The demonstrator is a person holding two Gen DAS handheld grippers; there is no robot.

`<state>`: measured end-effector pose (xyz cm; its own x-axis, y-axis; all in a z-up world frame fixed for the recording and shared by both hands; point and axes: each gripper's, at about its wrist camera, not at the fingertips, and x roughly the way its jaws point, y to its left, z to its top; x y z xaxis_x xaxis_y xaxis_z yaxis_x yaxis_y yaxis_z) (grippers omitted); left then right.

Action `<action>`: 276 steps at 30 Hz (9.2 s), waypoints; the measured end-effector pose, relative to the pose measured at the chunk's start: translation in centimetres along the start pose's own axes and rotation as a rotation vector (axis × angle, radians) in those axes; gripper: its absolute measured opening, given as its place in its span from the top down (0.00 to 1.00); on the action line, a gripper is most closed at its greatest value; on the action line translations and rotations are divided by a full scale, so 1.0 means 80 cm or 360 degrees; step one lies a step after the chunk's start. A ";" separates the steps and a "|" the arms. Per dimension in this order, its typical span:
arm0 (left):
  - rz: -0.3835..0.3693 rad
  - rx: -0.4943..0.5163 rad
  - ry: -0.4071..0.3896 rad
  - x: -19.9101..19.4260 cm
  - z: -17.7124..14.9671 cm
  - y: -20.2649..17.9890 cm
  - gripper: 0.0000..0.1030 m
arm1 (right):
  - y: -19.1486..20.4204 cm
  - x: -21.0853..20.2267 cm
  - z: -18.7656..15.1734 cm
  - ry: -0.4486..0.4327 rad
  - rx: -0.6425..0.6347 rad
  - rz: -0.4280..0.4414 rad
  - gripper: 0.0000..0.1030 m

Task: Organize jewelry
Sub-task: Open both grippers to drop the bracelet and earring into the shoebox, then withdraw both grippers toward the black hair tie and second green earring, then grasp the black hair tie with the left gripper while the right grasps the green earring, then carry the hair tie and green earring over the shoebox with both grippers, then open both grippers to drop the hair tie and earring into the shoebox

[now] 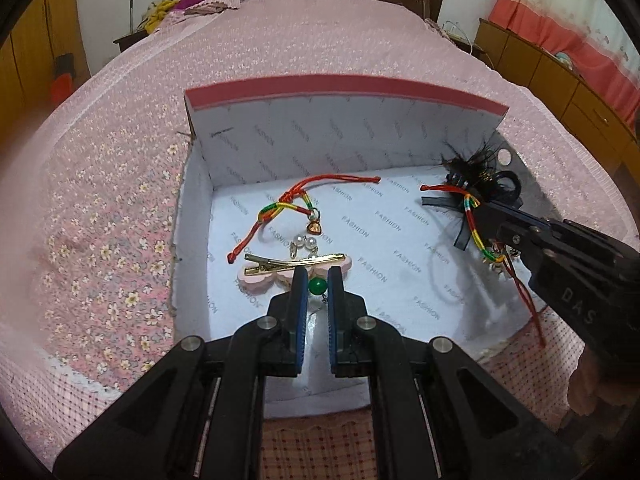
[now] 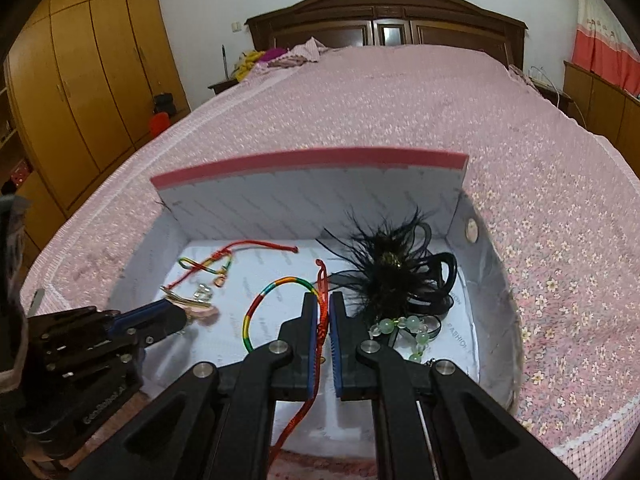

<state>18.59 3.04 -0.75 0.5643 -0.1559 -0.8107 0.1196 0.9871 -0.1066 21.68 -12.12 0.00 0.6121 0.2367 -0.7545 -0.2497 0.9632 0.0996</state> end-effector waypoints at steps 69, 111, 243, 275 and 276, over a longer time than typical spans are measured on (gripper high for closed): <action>-0.0135 0.0030 -0.0053 -0.156 -0.128 -0.044 0.75 | 0.020 -0.204 -0.132 -0.0110 -0.0002 0.0092 0.71; -0.0176 0.0202 0.0201 -0.120 -0.219 -0.080 1.00 | -0.002 -0.192 -0.196 -0.0007 0.0080 0.0007 0.71; 0.0158 -0.0062 0.0050 0.004 -0.012 0.010 1.00 | -0.037 -0.021 -0.028 0.0050 -0.0093 -0.0201 0.89; 0.0090 -0.0117 -0.0115 -0.075 -0.026 -0.013 0.40 | -0.018 -0.103 -0.033 -0.0124 -0.0030 -0.0062 0.42; 0.0092 -0.0119 -0.0120 -0.077 -0.026 -0.010 0.38 | -0.016 -0.110 -0.035 -0.0137 -0.0034 -0.0059 0.39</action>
<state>13.31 3.25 3.12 0.6287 -0.0983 -0.7714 0.0253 0.9940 -0.1061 14.53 -15.77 4.69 0.6832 0.2118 -0.6988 -0.2408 0.9688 0.0583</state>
